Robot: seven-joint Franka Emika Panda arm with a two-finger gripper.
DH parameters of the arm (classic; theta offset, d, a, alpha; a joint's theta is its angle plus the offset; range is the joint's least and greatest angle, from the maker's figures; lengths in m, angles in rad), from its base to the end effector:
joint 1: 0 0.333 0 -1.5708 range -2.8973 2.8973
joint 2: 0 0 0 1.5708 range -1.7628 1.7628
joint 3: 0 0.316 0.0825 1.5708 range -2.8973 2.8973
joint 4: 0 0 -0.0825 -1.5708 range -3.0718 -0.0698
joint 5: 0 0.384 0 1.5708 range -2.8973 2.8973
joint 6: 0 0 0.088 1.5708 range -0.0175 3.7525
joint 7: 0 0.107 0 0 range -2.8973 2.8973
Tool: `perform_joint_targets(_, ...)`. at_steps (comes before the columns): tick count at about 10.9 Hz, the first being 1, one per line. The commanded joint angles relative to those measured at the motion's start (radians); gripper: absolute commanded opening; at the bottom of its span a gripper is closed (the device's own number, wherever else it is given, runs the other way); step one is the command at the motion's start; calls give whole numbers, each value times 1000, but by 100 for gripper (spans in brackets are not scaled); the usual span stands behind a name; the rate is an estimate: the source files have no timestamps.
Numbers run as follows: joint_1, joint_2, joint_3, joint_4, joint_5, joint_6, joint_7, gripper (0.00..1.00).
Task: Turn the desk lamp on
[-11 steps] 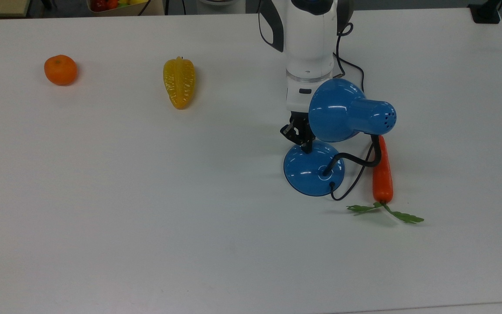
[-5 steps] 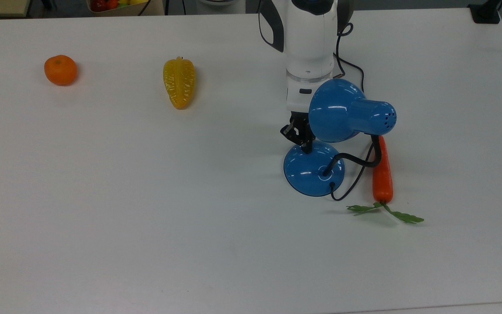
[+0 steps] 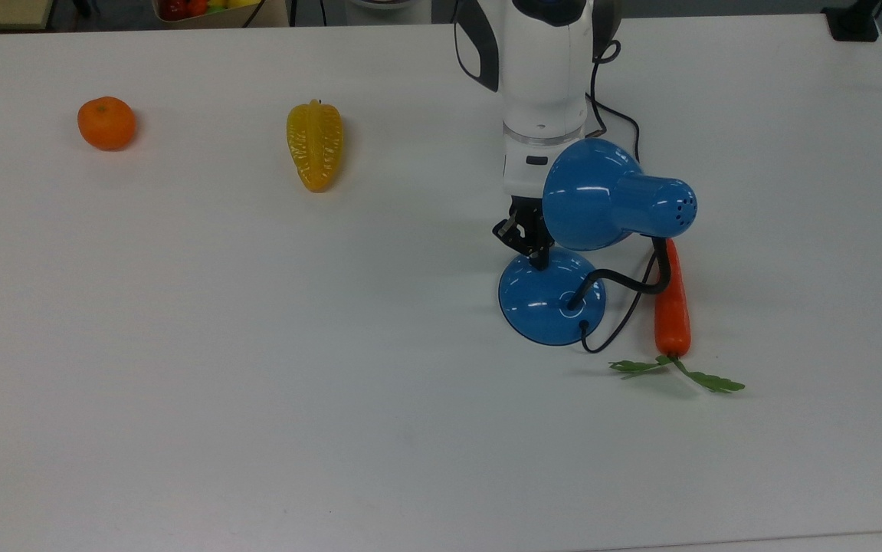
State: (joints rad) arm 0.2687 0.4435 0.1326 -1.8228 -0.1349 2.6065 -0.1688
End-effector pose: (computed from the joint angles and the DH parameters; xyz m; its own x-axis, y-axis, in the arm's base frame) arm 0.6248 0.2590 0.3311 0.7416 0.5873 0.3242 0.5895 -0.8012 0.1031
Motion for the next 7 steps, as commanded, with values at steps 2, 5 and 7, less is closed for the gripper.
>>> perform_joint_targets(2,4,23,-2,28,-2,24,5,0)
perform_joint_targets(5,6,26,-2,33,0,24,5,0)
perform_joint_targets(7,1,5,-2,27,1,23,6,0)
